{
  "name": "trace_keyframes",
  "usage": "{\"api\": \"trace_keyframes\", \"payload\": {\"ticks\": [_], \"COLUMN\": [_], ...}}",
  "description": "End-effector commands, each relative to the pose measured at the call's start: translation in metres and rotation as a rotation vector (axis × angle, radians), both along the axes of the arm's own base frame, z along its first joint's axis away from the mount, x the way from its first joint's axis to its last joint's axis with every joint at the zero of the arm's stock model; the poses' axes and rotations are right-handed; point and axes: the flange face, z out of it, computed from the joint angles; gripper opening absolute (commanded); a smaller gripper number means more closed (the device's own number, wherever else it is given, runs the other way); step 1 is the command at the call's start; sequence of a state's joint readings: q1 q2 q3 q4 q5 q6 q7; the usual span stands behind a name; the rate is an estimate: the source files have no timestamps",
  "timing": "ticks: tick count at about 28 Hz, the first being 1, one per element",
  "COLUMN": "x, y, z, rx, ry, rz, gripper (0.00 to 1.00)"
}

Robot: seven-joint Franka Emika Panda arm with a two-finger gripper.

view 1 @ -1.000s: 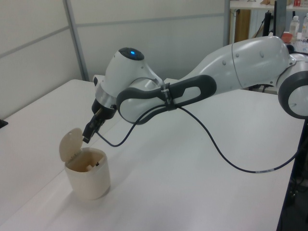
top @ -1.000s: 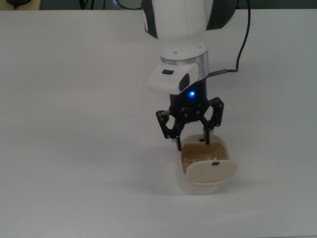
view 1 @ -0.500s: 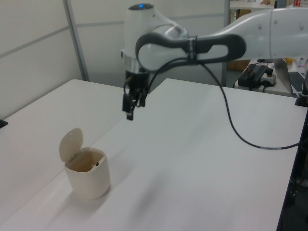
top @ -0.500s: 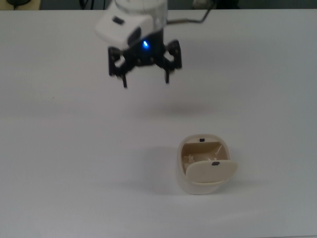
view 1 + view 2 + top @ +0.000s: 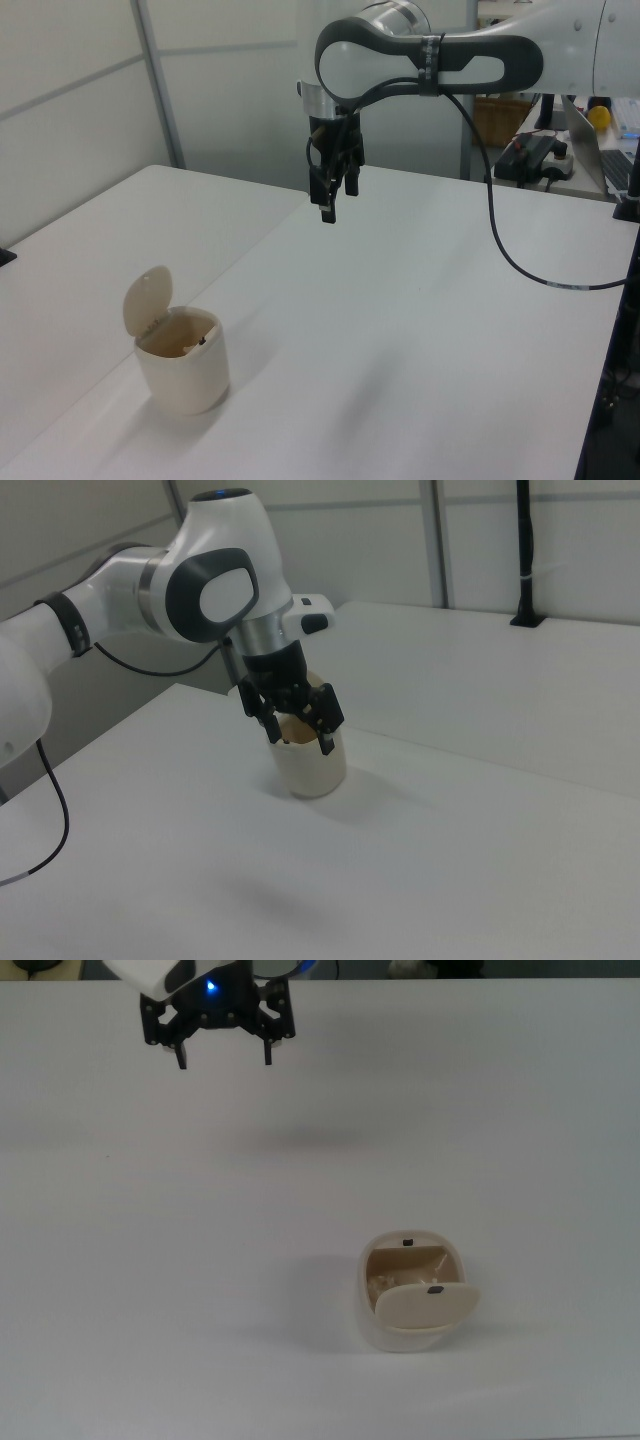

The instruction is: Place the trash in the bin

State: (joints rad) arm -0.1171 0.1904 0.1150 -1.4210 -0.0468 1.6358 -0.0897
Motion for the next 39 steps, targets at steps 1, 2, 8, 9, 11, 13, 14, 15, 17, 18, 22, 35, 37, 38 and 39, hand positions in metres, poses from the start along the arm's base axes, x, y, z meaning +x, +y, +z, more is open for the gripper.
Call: {"api": "trace_keyframes", "payload": {"ticks": [1,2,8,9,11,13,14,15,17,18,22,35,37,38,39], "x": [-0.007,-0.006,-0.006,-0.007,-0.008,-0.011,-0.011,-0.011,-0.011,-0.011,-0.01,-0.01,-0.011,-0.01,-0.01], "y": [-0.008,-0.01,-0.011,-0.012,-0.015,-0.021,-0.021,-0.022,-0.022,-0.023,-0.022,-0.023,-0.023,-0.023,-0.023], "z": [-0.001,-0.004,-0.003,-0.002,-0.002,-0.002,-0.002,-0.001,-0.001,-0.001,-0.004,-0.004,-0.003,-0.004,-0.004], "rx": [0.004,0.004,0.004,0.004,0.004,0.004,0.004,0.004,0.004,0.004,0.004,0.004,0.004,0.004,0.004], "ry": [0.021,0.026,0.025,0.024,0.029,0.046,0.046,0.044,0.044,0.044,0.047,0.049,0.047,0.049,0.049], "rz": [0.011,0.008,0.0,-0.003,-0.009,-0.02,-0.02,-0.022,-0.025,-0.027,-0.025,-0.025,-0.025,-0.025,-0.027], "gripper": [1.0,1.0,1.0,1.0,1.0,1.0,1.0,1.0,1.0,1.0,1.0,1.0,1.0,1.0,1.0]}}
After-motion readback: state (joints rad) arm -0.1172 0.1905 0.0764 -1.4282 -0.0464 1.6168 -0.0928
